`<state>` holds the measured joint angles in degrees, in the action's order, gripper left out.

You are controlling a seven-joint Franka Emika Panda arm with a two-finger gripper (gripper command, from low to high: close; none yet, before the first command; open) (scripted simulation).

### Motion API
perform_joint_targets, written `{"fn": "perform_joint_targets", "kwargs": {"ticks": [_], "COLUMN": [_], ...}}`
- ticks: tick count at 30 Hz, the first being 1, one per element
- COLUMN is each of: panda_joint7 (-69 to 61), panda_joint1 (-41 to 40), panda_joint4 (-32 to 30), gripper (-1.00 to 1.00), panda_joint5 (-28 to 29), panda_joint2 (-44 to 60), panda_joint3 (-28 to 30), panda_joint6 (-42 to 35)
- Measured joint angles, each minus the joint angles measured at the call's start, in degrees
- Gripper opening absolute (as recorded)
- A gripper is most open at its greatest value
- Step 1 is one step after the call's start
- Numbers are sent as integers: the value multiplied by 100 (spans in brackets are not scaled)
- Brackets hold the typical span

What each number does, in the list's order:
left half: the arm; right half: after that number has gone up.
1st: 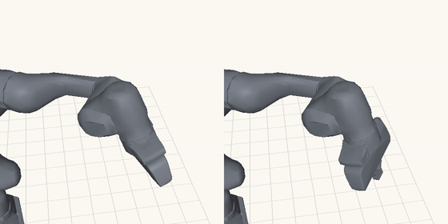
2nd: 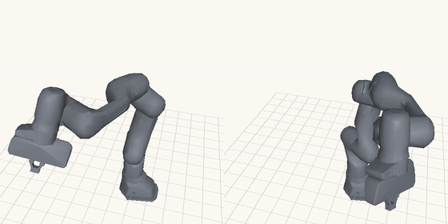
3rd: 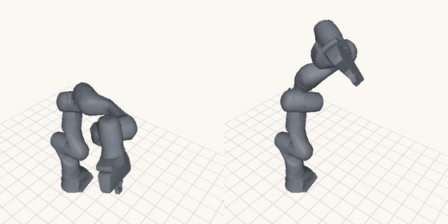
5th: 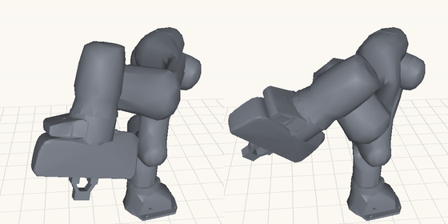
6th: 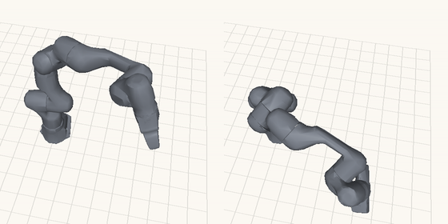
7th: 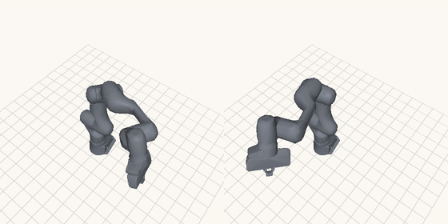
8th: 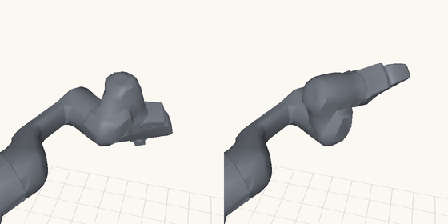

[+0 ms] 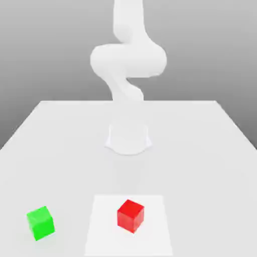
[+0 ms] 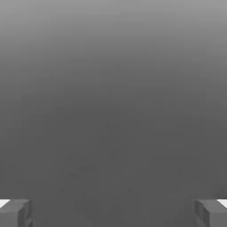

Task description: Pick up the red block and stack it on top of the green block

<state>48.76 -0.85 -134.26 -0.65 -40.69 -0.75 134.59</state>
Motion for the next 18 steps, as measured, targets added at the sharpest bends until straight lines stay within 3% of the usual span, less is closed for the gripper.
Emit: {"fn": "perform_joint_targets", "kwargs": {"ticks": [18], "panda_joint7": [2514], "panda_joint1": [-454], "panda_joint4": [-1814], "gripper": [0], "panda_joint5": [36], "panda_joint2": [3782], "panda_joint3": [-535], "panda_joint6": [2060]}}
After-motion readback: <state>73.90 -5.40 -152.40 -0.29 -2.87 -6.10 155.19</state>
